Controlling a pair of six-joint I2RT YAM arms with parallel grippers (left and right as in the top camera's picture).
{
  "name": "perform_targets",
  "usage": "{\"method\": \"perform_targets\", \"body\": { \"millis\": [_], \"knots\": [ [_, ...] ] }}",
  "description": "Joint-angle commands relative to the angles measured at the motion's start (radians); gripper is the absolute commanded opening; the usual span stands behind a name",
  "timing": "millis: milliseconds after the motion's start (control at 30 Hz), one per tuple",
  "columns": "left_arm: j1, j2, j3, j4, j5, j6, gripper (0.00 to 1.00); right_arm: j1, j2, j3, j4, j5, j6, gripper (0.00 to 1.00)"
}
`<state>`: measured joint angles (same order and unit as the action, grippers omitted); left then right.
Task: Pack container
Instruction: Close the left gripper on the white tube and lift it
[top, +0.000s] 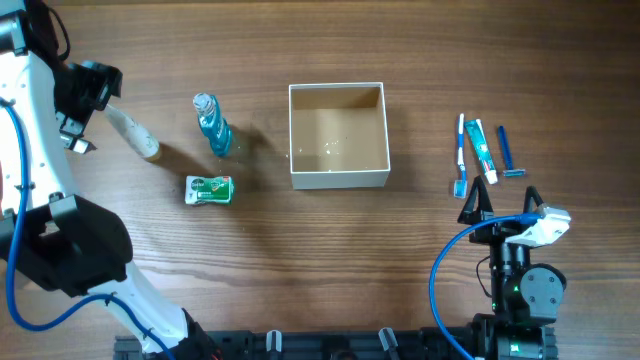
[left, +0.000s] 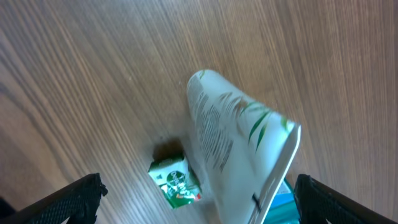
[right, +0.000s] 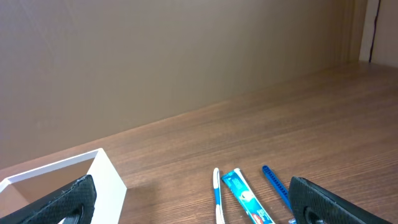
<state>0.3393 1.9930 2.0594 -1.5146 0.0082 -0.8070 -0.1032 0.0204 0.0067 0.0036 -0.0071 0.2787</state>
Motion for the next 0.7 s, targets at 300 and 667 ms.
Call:
{"method": "perform_targets", "body": {
  "millis": [300, 667],
  "knots": [
    [0.008, 0.019, 0.013, 0.029, -0.024, -0.017, 0.99, 0.006, 0.0, -0.002, 0.003, 0.006, -0.006, 1.0],
    [0.008, 0.074, 0.003, 0.025, 0.005, -0.017, 0.99, 0.006, 0.0, -0.002, 0.003, 0.006, -0.006, 1.0]
  ]
}}
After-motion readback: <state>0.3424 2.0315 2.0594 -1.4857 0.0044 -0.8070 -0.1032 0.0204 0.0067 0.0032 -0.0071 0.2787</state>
